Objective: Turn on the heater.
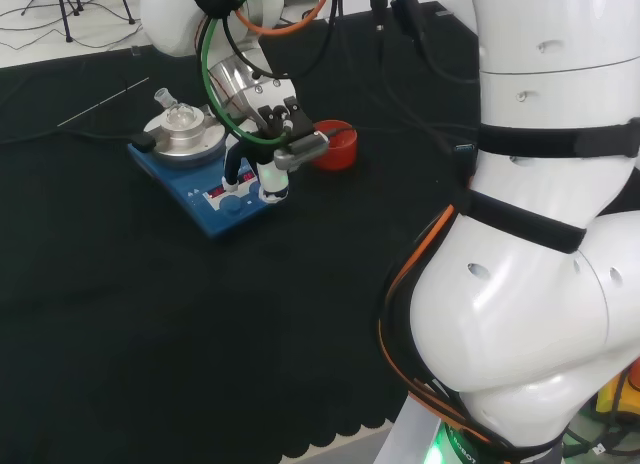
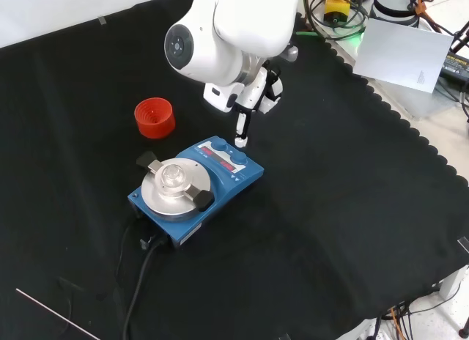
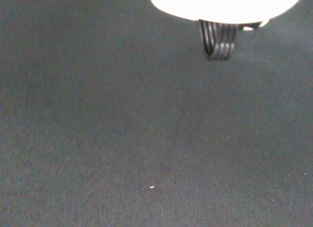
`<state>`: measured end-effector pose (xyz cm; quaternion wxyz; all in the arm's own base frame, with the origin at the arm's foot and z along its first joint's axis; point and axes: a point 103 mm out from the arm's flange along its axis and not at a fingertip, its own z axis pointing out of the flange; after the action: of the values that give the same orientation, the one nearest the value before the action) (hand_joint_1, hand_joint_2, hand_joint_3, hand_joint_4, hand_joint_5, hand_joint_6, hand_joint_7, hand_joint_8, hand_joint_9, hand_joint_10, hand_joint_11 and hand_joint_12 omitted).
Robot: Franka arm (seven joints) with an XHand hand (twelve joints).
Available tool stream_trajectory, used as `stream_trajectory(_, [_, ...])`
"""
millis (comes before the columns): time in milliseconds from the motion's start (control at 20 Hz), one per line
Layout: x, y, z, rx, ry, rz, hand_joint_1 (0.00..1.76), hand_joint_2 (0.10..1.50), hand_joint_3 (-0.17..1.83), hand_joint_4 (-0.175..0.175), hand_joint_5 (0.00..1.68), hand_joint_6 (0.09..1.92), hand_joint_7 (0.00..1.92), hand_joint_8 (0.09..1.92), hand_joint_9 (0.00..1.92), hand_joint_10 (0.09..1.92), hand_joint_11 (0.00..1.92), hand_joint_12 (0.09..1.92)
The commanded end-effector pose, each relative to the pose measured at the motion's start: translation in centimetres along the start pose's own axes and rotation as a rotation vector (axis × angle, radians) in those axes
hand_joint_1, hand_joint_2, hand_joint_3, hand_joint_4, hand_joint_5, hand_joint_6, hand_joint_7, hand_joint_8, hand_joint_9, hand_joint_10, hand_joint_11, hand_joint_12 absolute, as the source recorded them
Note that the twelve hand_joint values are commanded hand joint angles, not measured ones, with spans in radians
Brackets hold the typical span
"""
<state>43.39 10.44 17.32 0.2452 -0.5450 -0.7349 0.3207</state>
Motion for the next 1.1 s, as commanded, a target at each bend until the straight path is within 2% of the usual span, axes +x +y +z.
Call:
stream_trajectory(50, [0.1,0.7,0.2,0.012,-0.001,-0.006,1.51,0.57,1.24,0.017,0.36,0.09,1.71,1.73,1.88,1.61,1.75,1.53])
stream_trajectory(1100, [0.6,2.3,0.5,0.038,0.005,-0.010,1.51,0.57,1.25,0.017,0.37,0.09,1.72,1.73,1.88,1.61,1.75,1.53])
